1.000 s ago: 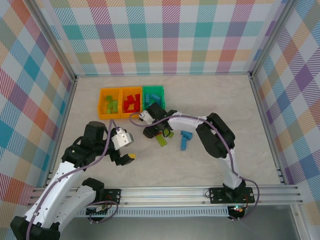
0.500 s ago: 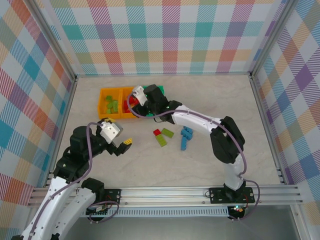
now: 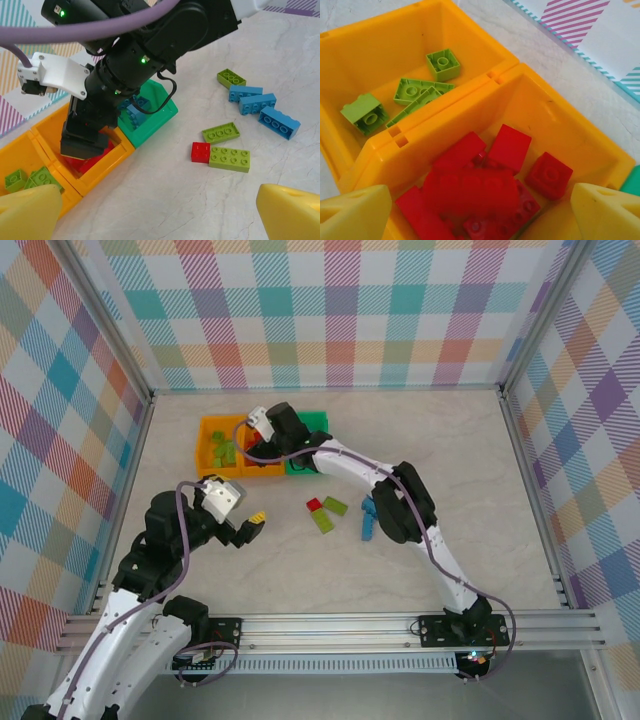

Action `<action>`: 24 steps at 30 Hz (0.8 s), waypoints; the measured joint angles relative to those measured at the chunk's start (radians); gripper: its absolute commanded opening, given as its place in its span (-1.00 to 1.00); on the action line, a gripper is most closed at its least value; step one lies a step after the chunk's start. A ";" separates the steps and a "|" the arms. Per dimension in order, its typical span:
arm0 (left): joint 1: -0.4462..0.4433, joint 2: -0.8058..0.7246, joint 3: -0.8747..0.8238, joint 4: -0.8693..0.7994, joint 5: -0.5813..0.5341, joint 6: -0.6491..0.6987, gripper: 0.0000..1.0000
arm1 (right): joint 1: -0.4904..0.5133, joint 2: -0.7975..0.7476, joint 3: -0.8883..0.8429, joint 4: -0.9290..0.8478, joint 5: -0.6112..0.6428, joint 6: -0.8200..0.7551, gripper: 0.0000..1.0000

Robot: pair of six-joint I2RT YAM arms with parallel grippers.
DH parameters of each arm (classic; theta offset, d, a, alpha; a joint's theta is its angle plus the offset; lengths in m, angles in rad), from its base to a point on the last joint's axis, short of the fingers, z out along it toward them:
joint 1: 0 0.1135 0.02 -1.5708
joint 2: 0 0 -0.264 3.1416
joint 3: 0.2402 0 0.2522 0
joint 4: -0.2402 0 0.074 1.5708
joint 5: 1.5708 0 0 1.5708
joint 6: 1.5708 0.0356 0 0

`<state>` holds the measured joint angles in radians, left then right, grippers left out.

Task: Sort the legos into containers by color

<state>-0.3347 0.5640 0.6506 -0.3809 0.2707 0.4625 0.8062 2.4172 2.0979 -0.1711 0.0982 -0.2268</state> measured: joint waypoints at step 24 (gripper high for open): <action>-0.076 0.158 0.184 -0.106 -0.393 -1.020 1.00 | -0.004 -1.654 -1.223 -0.314 0.040 0.475 0.99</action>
<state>-0.4110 0.7216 0.8345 -0.4870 -0.1219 -0.5579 0.8021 0.7628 0.8749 -0.4850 0.1379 0.2481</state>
